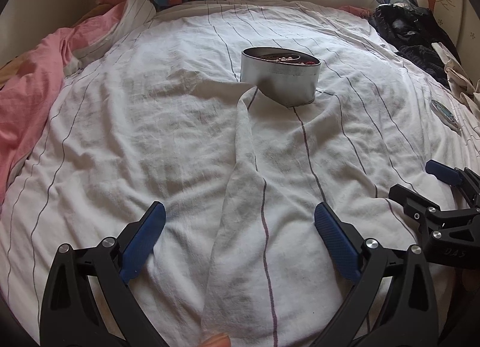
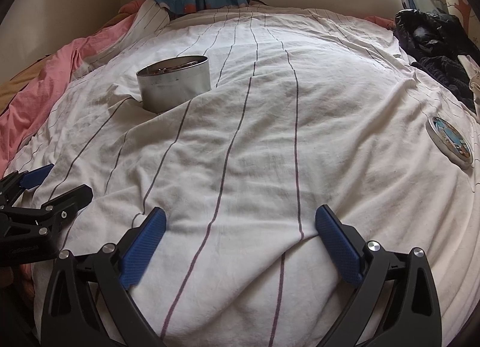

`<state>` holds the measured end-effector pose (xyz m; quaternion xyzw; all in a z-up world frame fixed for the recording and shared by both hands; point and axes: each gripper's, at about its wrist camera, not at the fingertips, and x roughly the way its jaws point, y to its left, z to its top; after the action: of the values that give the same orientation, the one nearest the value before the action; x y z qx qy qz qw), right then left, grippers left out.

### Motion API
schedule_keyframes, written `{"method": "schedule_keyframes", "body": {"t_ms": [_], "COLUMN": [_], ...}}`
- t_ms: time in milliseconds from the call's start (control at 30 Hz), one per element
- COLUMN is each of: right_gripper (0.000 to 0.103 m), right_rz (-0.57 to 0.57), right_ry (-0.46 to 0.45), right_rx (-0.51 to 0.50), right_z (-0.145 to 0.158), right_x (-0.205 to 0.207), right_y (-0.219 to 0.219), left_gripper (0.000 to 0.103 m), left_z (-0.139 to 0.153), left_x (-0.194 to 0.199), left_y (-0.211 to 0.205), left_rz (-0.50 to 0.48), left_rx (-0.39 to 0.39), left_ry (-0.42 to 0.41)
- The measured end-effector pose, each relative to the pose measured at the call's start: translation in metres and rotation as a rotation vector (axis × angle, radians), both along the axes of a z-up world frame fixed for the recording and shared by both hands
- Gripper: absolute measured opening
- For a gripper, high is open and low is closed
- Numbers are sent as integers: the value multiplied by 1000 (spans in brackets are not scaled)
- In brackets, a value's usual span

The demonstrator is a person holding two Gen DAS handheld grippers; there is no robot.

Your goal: Organize jewelry

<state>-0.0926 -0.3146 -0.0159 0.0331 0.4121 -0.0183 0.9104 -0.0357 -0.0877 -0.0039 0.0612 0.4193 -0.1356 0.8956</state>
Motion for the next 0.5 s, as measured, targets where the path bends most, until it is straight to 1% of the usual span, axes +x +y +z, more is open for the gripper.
{"method": "schedule_keyframes", "body": {"t_ms": [500], "right_gripper": [96], "right_rz": [1], "right_ry": [11], "right_rx": [-5], "right_z": [-1], "right_x": [1], "right_y": [0], "left_gripper": [96], "left_z": [0], "left_x": [-1], "left_y": [-2], "left_rz": [10], "left_rx": [10], "left_ry": [-3]}}
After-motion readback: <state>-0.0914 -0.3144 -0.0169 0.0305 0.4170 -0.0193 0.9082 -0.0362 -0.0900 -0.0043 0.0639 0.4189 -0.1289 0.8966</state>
